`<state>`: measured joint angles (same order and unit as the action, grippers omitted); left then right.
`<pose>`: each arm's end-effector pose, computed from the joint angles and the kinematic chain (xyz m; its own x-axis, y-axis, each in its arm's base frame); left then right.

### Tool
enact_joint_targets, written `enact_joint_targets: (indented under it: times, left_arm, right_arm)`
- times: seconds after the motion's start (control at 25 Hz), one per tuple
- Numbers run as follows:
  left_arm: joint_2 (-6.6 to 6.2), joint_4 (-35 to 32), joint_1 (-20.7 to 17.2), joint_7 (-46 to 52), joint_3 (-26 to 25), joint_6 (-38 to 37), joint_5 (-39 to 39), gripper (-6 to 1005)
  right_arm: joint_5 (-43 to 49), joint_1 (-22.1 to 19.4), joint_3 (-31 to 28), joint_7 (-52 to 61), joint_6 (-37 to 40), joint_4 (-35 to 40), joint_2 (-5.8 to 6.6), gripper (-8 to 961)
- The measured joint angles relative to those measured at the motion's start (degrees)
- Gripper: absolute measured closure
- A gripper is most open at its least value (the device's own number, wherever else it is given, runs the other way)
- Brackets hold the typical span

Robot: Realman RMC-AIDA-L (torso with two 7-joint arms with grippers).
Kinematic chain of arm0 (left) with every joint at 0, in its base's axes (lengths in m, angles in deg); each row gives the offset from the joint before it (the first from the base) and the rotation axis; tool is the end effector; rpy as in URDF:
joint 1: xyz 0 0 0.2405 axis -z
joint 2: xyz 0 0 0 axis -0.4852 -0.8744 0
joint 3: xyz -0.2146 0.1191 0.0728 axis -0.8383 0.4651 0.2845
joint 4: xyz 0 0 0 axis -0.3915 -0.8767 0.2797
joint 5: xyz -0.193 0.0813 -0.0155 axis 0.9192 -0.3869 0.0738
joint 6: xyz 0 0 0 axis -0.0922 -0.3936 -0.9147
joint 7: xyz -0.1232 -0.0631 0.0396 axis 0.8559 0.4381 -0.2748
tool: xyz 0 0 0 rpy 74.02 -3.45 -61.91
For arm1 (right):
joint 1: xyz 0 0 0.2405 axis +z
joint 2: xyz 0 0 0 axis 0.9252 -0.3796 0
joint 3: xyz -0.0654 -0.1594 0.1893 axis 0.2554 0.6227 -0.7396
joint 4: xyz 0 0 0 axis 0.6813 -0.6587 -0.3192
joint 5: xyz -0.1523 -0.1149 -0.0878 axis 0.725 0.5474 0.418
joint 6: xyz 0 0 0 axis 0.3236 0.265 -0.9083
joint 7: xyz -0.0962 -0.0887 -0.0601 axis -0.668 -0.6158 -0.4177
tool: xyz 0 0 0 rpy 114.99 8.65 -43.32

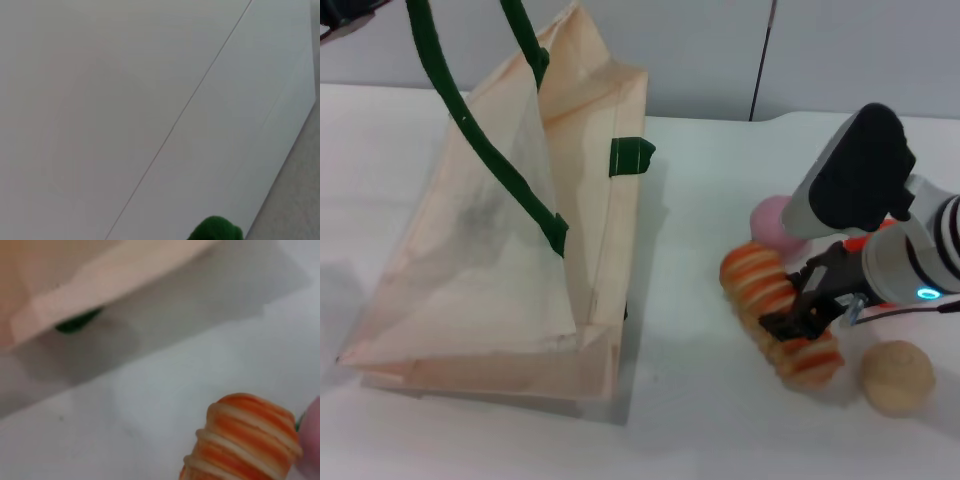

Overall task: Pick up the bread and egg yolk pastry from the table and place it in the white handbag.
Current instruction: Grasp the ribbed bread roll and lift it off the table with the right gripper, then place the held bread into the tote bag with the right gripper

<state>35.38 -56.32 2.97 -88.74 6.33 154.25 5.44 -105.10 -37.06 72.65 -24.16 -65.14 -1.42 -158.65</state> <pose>-0.2482 0.3550 0.1428 0.2724 0.3558 0.8940 0.6595 -0.7456 0.0958 0.1788 0.3446 -0.0549 0.8643 -0.4239 0.2706 -0.2892 -0.8591 -0.4222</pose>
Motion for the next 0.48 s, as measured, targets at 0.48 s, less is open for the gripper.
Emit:
enact_joint_targets:
  times: [0.48]
  left_arm:
    - [-0.57,2.1,1.1,-0.2,0.3,1.3,-0.1,879]
  right_arm:
    - [-3.5,-1.6,-5.4,-5.8,-5.8,17.1,0.07,418]
